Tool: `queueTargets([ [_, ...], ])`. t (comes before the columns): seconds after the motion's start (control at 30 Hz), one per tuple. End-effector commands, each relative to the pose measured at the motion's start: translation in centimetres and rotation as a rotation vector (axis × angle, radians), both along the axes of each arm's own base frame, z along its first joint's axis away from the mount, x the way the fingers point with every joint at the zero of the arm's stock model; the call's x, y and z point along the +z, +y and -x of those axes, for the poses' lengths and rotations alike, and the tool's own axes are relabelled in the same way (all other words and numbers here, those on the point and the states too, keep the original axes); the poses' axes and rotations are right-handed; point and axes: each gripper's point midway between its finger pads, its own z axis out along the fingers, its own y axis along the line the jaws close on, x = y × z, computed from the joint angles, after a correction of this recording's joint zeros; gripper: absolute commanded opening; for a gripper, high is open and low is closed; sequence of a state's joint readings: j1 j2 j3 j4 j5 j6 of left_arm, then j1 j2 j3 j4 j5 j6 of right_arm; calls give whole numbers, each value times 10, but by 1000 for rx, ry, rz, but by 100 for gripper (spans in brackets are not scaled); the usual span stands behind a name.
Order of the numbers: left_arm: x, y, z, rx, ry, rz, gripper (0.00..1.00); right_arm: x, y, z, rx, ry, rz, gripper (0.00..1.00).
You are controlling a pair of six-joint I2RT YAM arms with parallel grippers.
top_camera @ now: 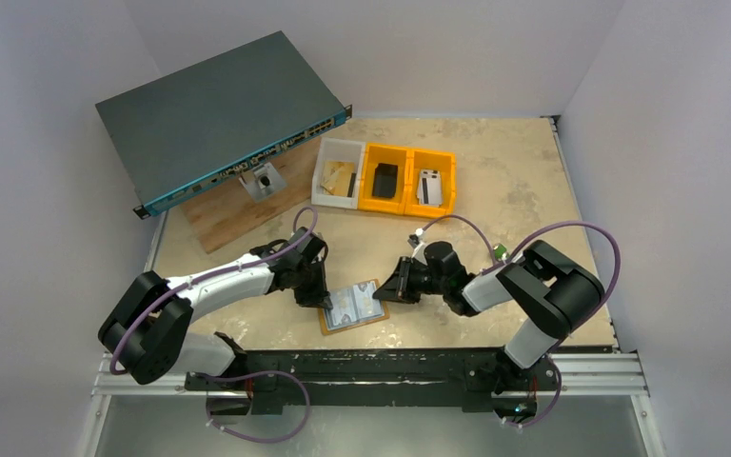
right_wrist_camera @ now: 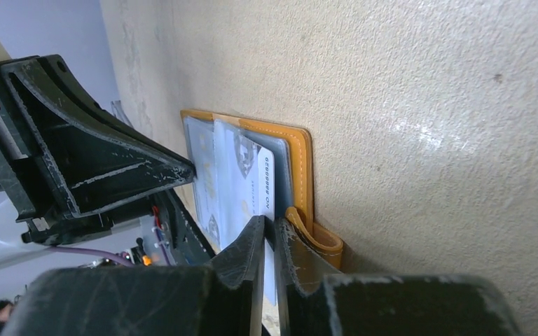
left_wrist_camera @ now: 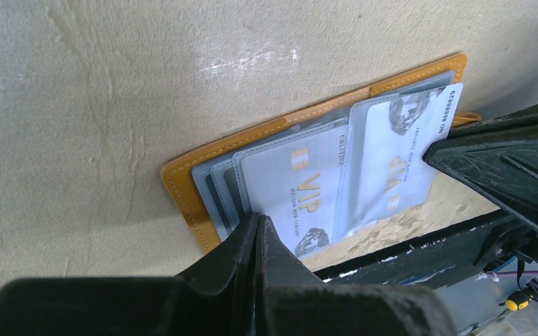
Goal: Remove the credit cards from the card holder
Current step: Remove the credit card from the card holder, then place the credit card in the storage box.
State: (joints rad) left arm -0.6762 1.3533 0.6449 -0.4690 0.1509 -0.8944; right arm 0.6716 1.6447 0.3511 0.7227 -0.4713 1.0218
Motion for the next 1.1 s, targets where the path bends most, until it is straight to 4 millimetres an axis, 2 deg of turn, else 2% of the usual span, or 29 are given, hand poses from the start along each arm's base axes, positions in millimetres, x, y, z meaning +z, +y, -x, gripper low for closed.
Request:
queueTargets([
  [0.0,-21,34,15,-13,41,-163,0,-12,-9,6,-12,34,34,3],
  [0.07,-22,35,15,-12,43,-164,0,-13,-13,5,-29,32,58,0],
  [0.2,-22,36,16,-9,44,-169,0,-15,-26,-1,-69,1,158,0],
  [0.33,-24,37,17,-9,47,-173,0,-9,-38,-8,-103,-45,221,0],
  [0.6,-22,36,16,-9,42,-168,0,9,-42,-12,-116,-91,234,0],
  [0.8,-14,30,11,-27,16,-140,0,36,-42,-18,-132,-137,220,0],
  [1.07,23,10,-5,-67,-66,-48,1,81,-42,-31,-176,-213,193,0],
])
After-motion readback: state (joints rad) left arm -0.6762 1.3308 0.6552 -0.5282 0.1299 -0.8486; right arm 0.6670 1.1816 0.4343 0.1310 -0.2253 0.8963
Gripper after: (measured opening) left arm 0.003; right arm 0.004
